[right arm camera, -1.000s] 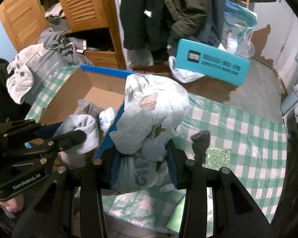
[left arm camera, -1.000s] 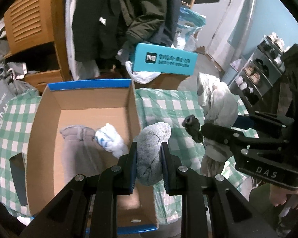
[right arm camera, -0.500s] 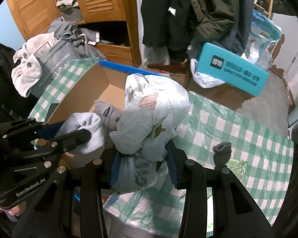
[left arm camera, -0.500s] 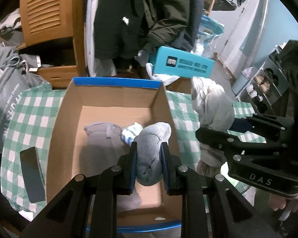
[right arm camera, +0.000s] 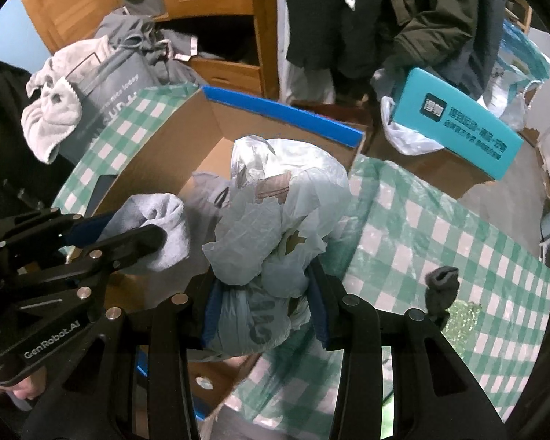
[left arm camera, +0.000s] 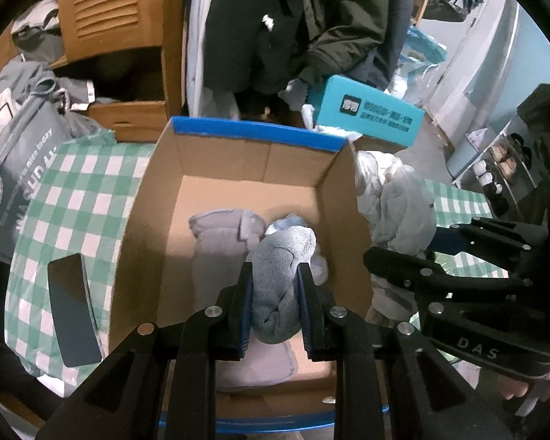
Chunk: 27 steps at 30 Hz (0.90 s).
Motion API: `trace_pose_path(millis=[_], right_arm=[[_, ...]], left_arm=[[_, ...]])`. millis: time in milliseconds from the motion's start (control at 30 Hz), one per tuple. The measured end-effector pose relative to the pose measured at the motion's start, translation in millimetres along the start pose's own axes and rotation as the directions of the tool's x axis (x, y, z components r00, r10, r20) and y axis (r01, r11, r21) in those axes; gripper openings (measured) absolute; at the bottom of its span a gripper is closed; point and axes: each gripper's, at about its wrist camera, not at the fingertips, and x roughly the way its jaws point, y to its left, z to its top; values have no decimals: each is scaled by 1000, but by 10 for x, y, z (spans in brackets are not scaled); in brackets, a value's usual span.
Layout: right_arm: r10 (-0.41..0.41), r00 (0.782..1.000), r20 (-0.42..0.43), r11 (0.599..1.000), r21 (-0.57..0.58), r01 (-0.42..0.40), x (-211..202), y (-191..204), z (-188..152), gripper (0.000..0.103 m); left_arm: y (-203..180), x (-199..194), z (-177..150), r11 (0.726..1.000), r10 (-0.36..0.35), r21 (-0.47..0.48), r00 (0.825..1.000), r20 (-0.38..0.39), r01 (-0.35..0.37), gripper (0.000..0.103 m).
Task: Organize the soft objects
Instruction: 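Open both grippers over the box to drop the bag and grey sock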
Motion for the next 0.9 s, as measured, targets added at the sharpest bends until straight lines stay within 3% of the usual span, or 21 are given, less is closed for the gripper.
trace_pose_path(millis=[167, 533, 900], right_arm=[[15, 1000, -19, 1000, -11, -15, 91, 49, -2, 41], [16, 999, -47, 1000, 8, -15, 140, -2, -26, 53], [-17, 1000, -22, 1000, 19, 17, -13, -160, -125, 66]], left_arm=[[80, 25, -14, 1000, 18, -17, 1000, -12, -18, 24], [108, -15, 1, 998, 53, -19, 999, 5, -53, 53], [-45, -31, 12, 999, 41, 7, 999, 14, -41, 59]])
